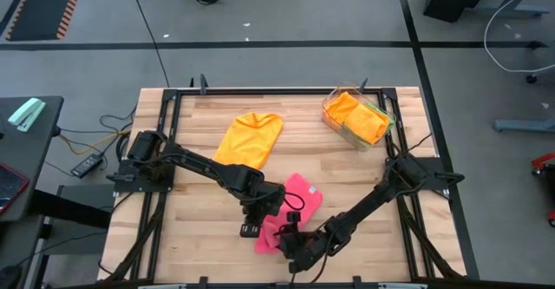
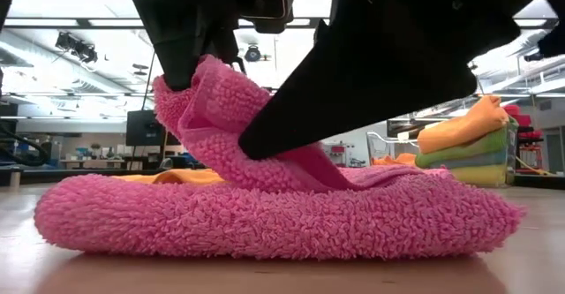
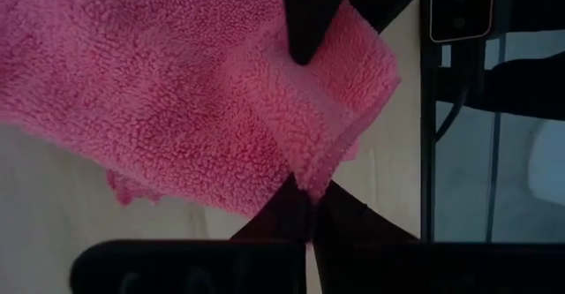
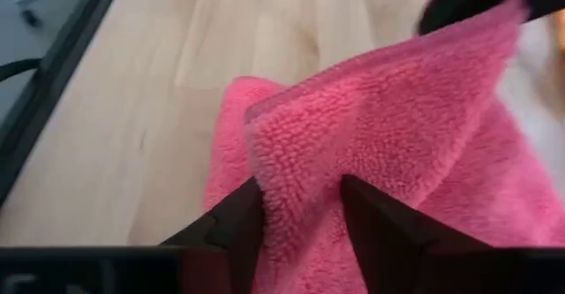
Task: Fold microfiber towels
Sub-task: Fold the right pink towel
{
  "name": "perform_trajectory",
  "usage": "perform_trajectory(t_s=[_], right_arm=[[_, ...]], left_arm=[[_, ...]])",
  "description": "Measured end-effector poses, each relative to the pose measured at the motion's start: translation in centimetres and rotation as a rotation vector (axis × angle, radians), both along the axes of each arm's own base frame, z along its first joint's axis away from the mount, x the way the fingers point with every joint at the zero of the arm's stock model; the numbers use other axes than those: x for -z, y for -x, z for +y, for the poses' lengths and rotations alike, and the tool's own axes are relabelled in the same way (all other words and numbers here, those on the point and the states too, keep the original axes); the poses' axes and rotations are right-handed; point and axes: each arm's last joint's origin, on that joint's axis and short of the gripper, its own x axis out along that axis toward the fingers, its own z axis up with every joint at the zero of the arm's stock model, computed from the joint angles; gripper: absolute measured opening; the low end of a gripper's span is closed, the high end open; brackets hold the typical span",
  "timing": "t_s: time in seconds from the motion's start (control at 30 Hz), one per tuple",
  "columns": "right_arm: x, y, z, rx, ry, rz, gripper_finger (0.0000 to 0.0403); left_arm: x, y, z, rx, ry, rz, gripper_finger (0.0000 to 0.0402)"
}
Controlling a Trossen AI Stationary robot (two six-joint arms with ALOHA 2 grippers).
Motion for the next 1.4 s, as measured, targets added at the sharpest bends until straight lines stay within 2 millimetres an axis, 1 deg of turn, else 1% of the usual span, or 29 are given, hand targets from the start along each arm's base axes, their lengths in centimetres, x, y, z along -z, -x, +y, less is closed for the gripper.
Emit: perform_trajectory(t_s=[0.07, 0.1, 0.23, 0.27, 0.37, 0.43, 0.5, 0.6, 0.73, 0.8, 0.93, 1.07, 1.2, 1.4], right_arm=[[0.0, -0.2, -0.2, -0.023, -0.027, 0.019, 0.0146], [0.1, -0.3, -0.3, -0.034, -0.045, 0.03, 0.0128], [0.1, -0.6, -0.6, -0.058, -0.075, 0.042, 0.0027], [0.0, -0.6, -0.6, -0.066, -0.077, 0.039, 0.0015], [-0.3, -0.6, -0.5, -0.064, -0.123, 0.045, 0.0009], [-1.2, -0.1, -0.5, -0.062, -0.136, 0.064, 0.0007], [-2.9, 0.5, -0.5, -0.063, -0.143, 0.06, 0.0007], [-5.5, 1.4, -0.8, -0.086, -0.163, 0.062, 0.0006], [-8.3, 2.6, -1.6, -0.081, -0.195, 0.093, 0.0005], [-9.1, 3.2, -2.1, -0.06, -0.2, 0.116, 0.0005], [-9.2, 4.0, -3.0, -0.007, -0.189, 0.195, 0.0004], [-8.8, 4.4, -3.3, 0.02, -0.189, 0.246, 0.0004], [-7.7, 5.3, -4.0, 0.082, -0.178, 0.294, 0.0004], [-6.2, 6.6, -6.0, 0.157, -0.185, 0.308, 0.0003]], left_arm=[[0.0, 0.0, 0.0, 0.0, -0.001, 0.0, 0.0018], [0.0, 0.0, 0.0, 0.0, -0.002, -0.001, 0.0019], [0.0, 0.0, 0.0, -0.003, -0.009, -0.003, 0.0008], [0.0, 0.0, 0.0, -0.003, -0.01, -0.003, 0.0007], [0.0, -0.1, 0.2, -0.007, 0.004, 0.003, 0.0012], [-0.5, 0.1, 0.6, -0.005, 0.052, 0.012, 0.0019], [-1.5, 0.1, 0.9, 0.006, 0.106, -0.009, 0.0019], [-2.2, 0.4, 1.1, 0.026, 0.161, -0.014, 0.0012], [-3.0, 0.4, 1.4, 0.039, 0.225, -0.033, 0.0011], [-3.2, 0.2, 1.9, 0.024, 0.227, -0.041, 0.002], [-3.7, -0.9, 3.2, -0.029, 0.199, -0.129, 0.0027], [-3.9, -1.7, 4.4, -0.071, 0.155, -0.21, 0.0016], [-3.2, -2.1, 5.3, -0.086, 0.102, -0.22, 0.0009], [-1.9, -3.2, 6.5, -0.107, 0.012, -0.269, 0.0027]])
